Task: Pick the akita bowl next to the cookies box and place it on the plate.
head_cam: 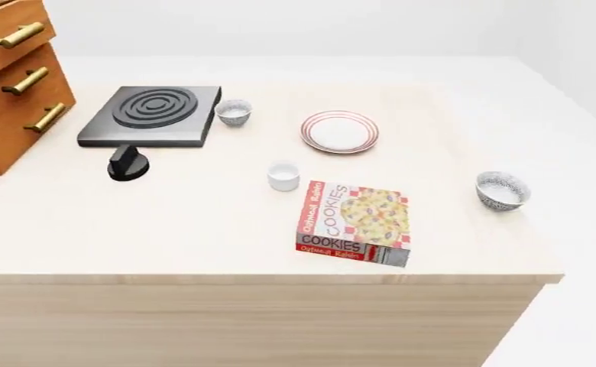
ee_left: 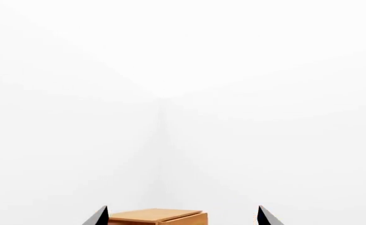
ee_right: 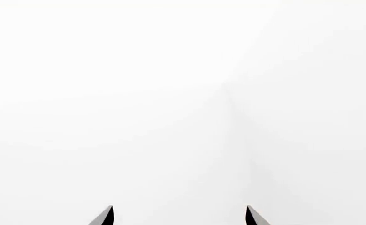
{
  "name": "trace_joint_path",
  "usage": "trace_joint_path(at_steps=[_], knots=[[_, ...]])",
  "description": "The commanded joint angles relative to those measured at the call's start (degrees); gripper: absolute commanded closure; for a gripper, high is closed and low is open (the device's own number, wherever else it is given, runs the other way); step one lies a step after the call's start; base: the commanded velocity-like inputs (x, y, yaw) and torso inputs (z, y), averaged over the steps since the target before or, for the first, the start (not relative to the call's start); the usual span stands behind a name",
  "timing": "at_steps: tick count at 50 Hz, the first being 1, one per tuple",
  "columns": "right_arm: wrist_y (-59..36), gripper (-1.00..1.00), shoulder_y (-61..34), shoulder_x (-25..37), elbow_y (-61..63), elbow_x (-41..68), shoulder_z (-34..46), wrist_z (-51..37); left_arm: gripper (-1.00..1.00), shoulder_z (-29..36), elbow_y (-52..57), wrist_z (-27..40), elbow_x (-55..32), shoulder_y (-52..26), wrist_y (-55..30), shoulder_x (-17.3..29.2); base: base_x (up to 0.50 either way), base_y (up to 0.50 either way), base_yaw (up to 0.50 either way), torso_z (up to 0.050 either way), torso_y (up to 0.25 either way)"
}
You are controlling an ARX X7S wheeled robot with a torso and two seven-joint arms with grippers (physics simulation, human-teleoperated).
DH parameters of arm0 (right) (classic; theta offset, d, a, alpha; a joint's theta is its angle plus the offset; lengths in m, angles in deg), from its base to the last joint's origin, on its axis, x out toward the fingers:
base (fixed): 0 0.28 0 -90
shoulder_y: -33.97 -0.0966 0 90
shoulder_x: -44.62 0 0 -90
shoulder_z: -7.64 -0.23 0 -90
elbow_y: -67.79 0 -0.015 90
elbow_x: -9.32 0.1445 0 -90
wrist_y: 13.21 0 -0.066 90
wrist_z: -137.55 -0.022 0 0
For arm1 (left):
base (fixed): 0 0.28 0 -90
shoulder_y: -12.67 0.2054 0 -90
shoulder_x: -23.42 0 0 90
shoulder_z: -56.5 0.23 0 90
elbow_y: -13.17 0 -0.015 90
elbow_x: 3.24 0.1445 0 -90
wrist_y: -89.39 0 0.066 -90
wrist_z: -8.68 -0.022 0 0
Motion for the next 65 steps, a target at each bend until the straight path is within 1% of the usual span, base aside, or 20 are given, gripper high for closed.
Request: trace_joint_path(at_steps=[1, 13, 31, 65], knots=[[0.3, -1.00, 0.3, 0.3, -0.1, -0.2, 0.6, -0.1, -1.00, 0.1, -0.2, 0.6, 0.0, 0.5, 0.6, 0.6, 0.00, -0.50, 0.00, 0.000, 0.000], [0.8, -1.00, 0.5, 0.5, -0.3, -1.0, 1.5, -0.1, -1.00, 0.4, -0.6, 0.9, 0.3, 0.8, 1.2, 0.7, 0.00, -0.45, 0.00, 0.000, 0.000], [2.1, -1.00, 1.4, 1.0, 0.0, -2.2, 1.8, 0.1, -1.00, 0.5, -0.4, 1.5, 0.1, 1.1, 1.6, 1.5, 0.02, 0.00, 0.00, 0.000, 0.000], [4.0, -1.00, 2.2, 1.4, -0.6, -2.5, 2.9, 0.0, -1.00, 1.6, -0.9, 2.2, -0.1, 1.0, 2.4, 2.6, 0.49, 0.00, 0.00, 0.000, 0.000]])
